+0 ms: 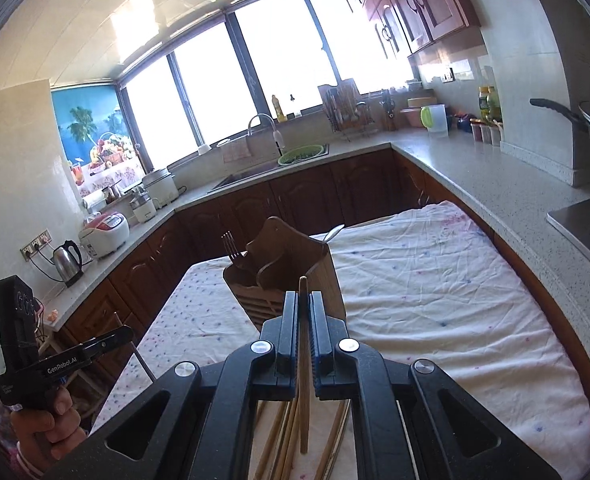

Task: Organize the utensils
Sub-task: 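Carry both chopsticks to the wooden holder and lower them into it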

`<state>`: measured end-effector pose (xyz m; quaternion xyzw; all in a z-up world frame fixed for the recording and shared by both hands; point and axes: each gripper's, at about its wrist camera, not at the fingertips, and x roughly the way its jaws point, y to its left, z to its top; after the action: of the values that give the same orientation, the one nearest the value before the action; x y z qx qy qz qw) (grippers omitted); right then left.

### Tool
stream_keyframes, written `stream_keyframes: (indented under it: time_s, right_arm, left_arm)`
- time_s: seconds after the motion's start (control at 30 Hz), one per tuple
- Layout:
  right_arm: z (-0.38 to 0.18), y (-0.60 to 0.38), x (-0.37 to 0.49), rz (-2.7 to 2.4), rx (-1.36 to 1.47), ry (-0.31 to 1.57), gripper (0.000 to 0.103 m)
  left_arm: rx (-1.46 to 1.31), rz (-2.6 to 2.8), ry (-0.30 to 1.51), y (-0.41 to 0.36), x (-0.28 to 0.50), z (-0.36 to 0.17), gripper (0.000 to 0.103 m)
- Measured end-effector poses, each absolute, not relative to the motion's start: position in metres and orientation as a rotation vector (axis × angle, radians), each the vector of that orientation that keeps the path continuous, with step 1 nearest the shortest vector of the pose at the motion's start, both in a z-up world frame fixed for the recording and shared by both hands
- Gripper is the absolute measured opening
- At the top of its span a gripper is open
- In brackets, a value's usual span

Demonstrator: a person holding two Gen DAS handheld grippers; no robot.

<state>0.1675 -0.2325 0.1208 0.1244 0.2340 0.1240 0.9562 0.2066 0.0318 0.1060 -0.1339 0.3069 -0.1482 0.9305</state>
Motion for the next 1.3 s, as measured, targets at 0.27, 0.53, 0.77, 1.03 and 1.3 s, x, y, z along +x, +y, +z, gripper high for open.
stream_keyframes:
  time_s: [0.27, 0.53, 0.77, 1.03, 1.3]
  right_arm:
    - [0.127, -0.235, 0.169, 0.263, 0.265, 0.454, 0.005]
    - [0.143, -0.236, 0.177, 0.274, 0.273, 0.408, 0.005]
    - [0.175, -0.232, 0.192, 0.276, 0.27, 0.322, 0.005]
    - [0.205, -0.231, 0.228, 0.241, 0.281, 0.229, 0.005]
    - [0.188, -0.226, 0.265, 0.184, 0.266, 0.213, 0.005]
  left_arm:
    - [-0.282, -0.287, 0.602, 0.035, 0.208, 0.113, 0.004]
    - [-0.284, -0.268, 0.527, 0.038, 0.22, 0.14, 0.004]
    - [-0.258, -0.251, 0.406, 0.032, 0.24, 0.18, 0.004]
    - [-0.277, -0.201, 0.284, 0.027, 0.285, 0.218, 0.004]
    - [-0.309, -0.153, 0.231, 0.015, 0.335, 0.192, 0.004]
